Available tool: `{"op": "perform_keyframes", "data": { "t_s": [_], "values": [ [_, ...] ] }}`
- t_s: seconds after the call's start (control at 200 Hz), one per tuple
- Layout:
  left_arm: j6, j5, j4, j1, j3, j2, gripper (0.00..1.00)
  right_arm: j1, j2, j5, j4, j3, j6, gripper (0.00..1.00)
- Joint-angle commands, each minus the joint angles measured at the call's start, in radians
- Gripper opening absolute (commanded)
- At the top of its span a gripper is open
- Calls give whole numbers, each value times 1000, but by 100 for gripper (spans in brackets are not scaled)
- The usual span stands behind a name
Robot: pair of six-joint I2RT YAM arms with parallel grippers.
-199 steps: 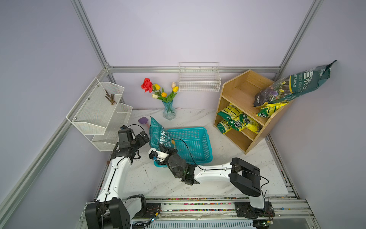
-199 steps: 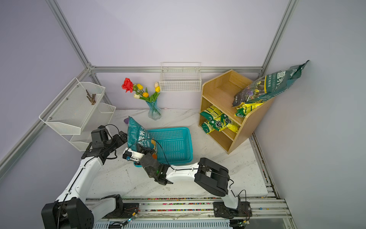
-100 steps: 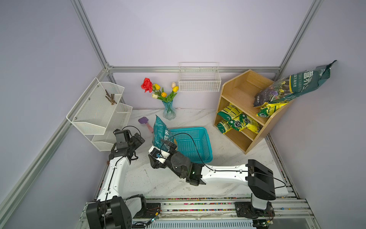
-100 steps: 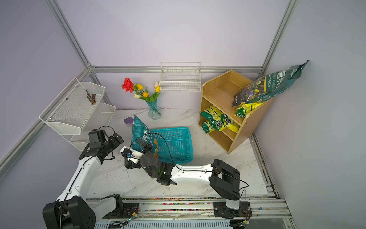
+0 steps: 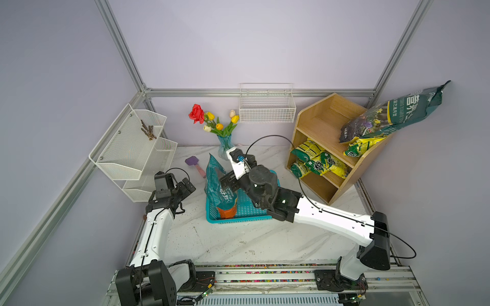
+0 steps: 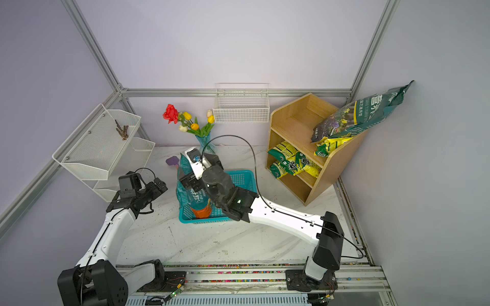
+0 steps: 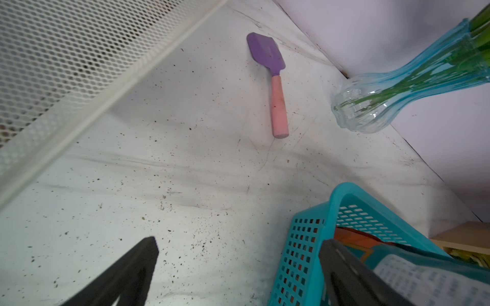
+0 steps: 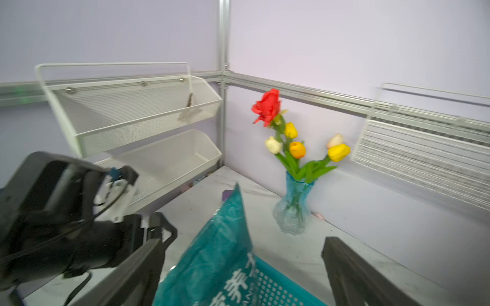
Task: Take down the fertilizer bag from the shelf
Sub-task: Pick up the fertilizer bag from the shelf.
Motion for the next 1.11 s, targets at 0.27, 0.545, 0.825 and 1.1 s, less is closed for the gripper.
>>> {"op": "perform_keyframes", "data": {
  "t_s": [0.27,0.545,0.825,1.1],
  "values": [
    [196,-24,-98,-280,528,27,100,-254,-324,507,-262,54,89,99],
    [165,102,-61,-517,547,38,100,-315,-557,792,266,-214,-283,99],
    [181,93,-27,-602,519,23,100,-499,-626,769,169,-263,-165,99],
    [175,95,-26,-602,478,-2,100,-810,-559,551,19,-164,62,99]
  ]
}}
